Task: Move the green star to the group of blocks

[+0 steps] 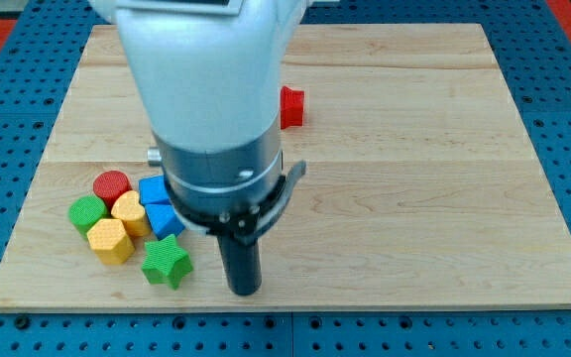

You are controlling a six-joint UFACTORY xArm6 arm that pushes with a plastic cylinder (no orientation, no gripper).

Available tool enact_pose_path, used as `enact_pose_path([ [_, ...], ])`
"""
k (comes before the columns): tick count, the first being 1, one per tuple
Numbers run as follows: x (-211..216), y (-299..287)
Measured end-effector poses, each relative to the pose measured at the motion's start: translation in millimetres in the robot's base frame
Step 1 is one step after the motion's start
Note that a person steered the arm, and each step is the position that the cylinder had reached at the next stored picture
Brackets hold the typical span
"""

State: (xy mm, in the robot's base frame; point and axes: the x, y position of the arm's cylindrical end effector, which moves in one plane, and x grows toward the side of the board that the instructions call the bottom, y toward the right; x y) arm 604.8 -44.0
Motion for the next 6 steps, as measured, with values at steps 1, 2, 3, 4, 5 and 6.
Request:
enact_pose_path([
  [1,13,-17],
  [2,-1,-59],
  [3,-15,-82],
  [4,-23,-97],
  [5,-10,-77],
  [6,-9,-13],
])
